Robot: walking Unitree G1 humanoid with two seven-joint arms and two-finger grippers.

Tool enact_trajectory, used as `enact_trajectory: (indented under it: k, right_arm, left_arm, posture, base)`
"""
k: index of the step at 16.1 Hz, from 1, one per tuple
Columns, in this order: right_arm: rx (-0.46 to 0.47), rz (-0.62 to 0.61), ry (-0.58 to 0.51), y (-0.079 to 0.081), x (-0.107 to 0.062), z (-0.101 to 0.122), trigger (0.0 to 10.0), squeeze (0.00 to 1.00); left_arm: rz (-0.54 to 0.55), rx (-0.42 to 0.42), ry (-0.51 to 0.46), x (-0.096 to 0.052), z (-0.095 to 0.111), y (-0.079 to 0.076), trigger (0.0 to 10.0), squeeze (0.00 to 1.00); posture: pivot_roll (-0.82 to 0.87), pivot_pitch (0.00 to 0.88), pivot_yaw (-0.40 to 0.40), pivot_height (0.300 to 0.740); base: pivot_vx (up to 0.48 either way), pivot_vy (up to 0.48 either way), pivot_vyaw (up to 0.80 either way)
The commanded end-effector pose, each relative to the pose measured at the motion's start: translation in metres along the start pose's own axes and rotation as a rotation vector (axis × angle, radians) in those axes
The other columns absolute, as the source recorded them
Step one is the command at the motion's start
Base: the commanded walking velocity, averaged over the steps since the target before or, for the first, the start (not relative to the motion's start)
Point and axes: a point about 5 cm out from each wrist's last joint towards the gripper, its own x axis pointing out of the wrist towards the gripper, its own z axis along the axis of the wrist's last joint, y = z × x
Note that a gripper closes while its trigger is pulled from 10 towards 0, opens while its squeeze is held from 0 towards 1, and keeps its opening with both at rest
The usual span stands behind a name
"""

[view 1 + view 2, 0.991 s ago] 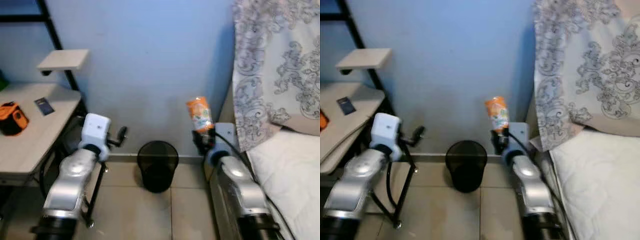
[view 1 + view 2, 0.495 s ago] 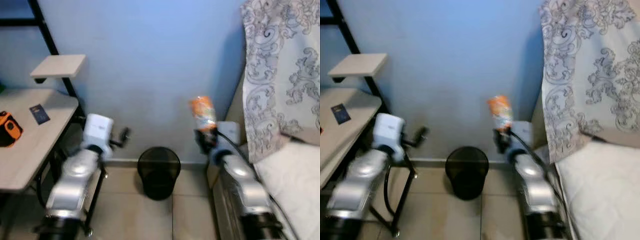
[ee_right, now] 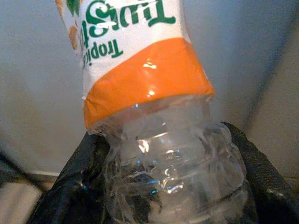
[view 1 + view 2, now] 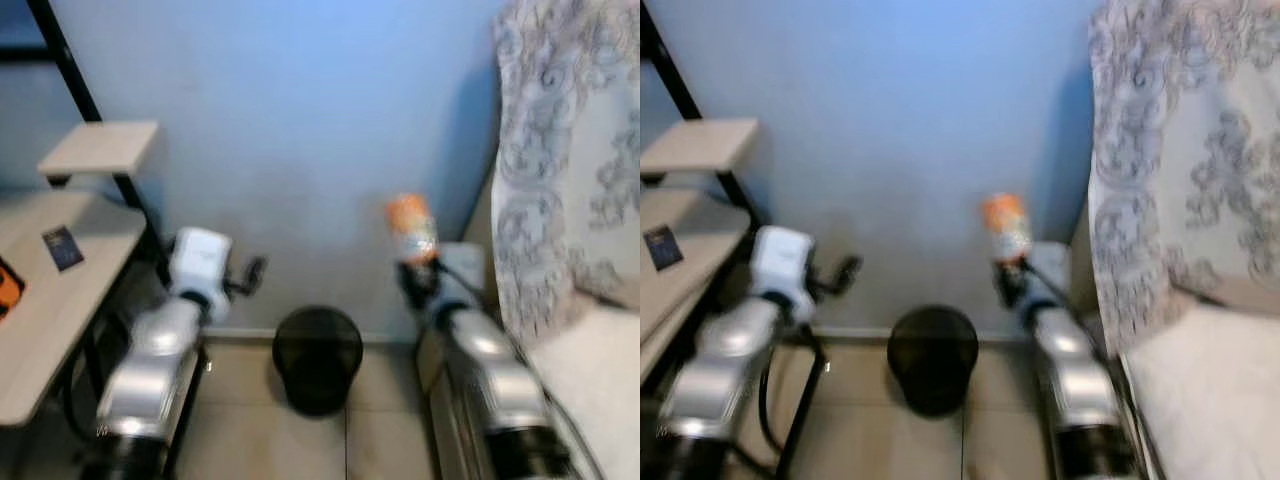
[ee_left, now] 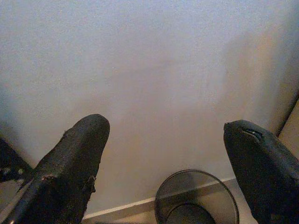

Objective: Clean up the room

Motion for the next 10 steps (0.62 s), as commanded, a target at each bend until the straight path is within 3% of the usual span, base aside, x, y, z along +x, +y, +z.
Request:
enact_trajectory:
  k: [1, 7, 10]
  right_arm:
    - [0.005, 0.029, -0.020, 0.0108, 0.0018, 0.0059, 10.0, 0.00]
    - [-0.007, 0.027, -0.018, 0.0096, 0.0024, 0.0062, 10.0, 0.00]
    - [-0.065, 0.037, -0.006, 0.0078, 0.0017, 0.0022, 10.0, 0.00]
  left_arm:
    - [0.034, 0.018, -0.008, -0.0015, 0.0043, 0.0109, 10.0, 0.11]
    - [0.027, 0.021, -0.005, -0.0015, 0.0034, 0.0102, 10.0, 0.11]
    - [0.021, 0.031, -0.001, -0.0039, 0.0016, 0.0104, 10.0, 0.11]
  posture:
    - [-0.03, 0.000, 0.019, 0.740]
    - [-0.03, 0.000, 0.021, 0.740]
    - [-0.03, 0.000, 0.016, 0.740]
  base:
    - [0.337, 0.000, 0.00]
    - [0.337, 0.000, 0.00]
    - [0.334, 0.000, 0.00]
